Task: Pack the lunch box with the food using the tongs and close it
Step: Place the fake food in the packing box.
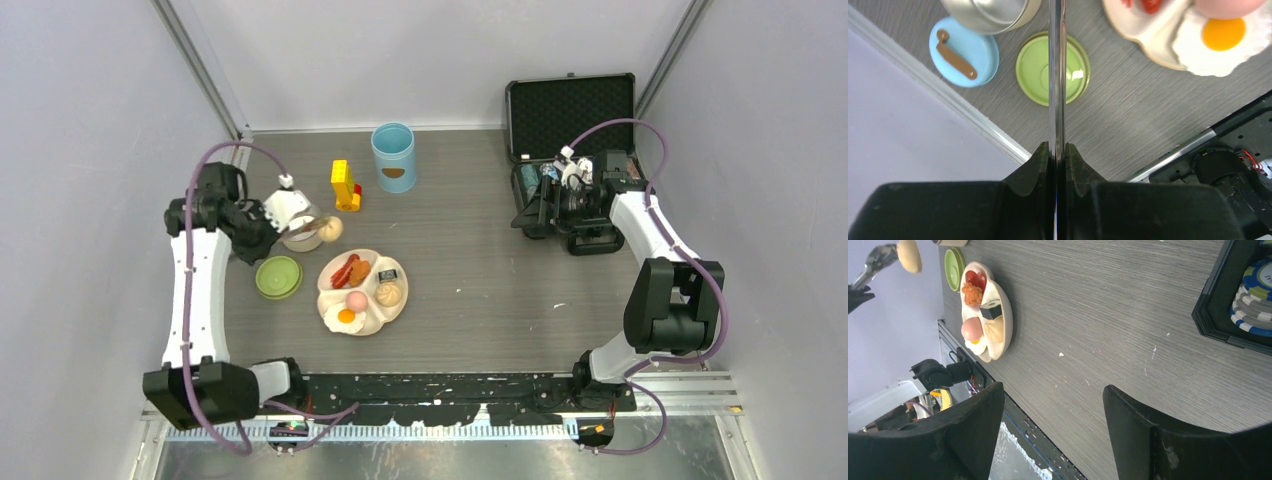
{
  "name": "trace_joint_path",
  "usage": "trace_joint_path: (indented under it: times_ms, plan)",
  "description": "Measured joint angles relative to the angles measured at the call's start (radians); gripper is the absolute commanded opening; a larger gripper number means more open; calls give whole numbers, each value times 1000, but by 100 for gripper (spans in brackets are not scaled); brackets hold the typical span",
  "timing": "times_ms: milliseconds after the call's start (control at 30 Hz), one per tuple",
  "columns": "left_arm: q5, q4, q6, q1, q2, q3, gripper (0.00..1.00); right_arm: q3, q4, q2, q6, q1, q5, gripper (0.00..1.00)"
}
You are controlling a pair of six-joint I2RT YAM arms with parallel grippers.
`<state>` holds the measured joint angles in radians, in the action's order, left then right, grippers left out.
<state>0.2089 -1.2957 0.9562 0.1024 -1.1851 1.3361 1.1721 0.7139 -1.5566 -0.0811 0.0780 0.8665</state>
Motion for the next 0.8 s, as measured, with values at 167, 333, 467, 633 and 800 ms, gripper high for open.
trace_joint_path:
  times_ms: [167,333,467,633,800]
  plan:
    - [35,26,50,174,-84,29,0,0,-2,0,0,5,0,77]
    - [35,80,70,259,-151,28,0,0,-2,0,0,5,0,77]
    - [35,143,65,271,-181,13,0,0,-2,-2,0,5,0,77]
    - [42,198,44,272,-209,-11,0,0,-2,-2,0,8,-1,77]
    - [42,255,31,272,-241,-50,0,-2,-2,-2,0,12,-4,77]
